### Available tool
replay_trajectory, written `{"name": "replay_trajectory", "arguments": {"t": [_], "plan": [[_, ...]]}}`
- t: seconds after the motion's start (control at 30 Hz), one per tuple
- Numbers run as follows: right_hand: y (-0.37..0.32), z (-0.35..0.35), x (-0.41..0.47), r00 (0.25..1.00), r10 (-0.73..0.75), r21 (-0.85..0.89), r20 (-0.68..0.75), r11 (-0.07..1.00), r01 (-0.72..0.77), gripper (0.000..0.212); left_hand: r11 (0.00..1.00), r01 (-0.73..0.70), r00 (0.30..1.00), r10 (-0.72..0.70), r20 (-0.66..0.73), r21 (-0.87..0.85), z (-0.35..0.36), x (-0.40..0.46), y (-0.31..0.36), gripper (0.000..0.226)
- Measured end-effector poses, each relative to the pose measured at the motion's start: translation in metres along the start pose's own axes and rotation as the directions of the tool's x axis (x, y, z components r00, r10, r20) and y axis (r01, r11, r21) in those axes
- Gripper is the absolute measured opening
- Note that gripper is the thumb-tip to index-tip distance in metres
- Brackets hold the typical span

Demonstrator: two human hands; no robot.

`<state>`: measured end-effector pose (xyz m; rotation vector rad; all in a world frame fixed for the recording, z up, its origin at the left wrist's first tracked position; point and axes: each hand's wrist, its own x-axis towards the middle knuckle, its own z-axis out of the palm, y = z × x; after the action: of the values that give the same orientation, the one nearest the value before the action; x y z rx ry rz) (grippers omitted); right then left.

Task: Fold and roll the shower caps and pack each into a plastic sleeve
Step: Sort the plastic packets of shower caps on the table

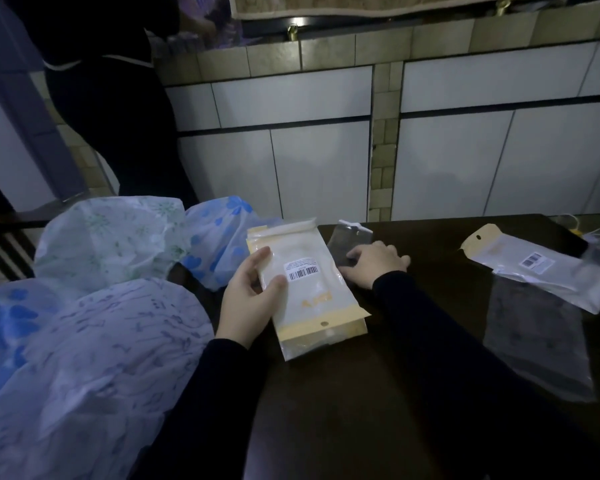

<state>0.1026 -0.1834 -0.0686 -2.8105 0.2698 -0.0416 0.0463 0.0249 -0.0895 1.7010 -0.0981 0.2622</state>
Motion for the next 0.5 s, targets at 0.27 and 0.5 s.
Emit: {"name": "replay_trajectory", "arguments": {"t": [0.27, 0.5], "plan": [[0.014, -0.008, -0.024, 0.991, 0.131, 0.45, -0.01, 0.886, -0.112, 0.046, 0.999, 0.005, 1.0, -0.005, 0.012, 0.037, 0.003, -0.005, 0.003, 0.053], [0.022, -0.043, -0.074, 0.909, 0.109, 0.709, -0.402, 0.665, 0.234, 0.046, 0.987, 0.032, 0.998, -0.041, 0.052, 0.157, 0.01, -0.005, 0.007, 0.056]]}}
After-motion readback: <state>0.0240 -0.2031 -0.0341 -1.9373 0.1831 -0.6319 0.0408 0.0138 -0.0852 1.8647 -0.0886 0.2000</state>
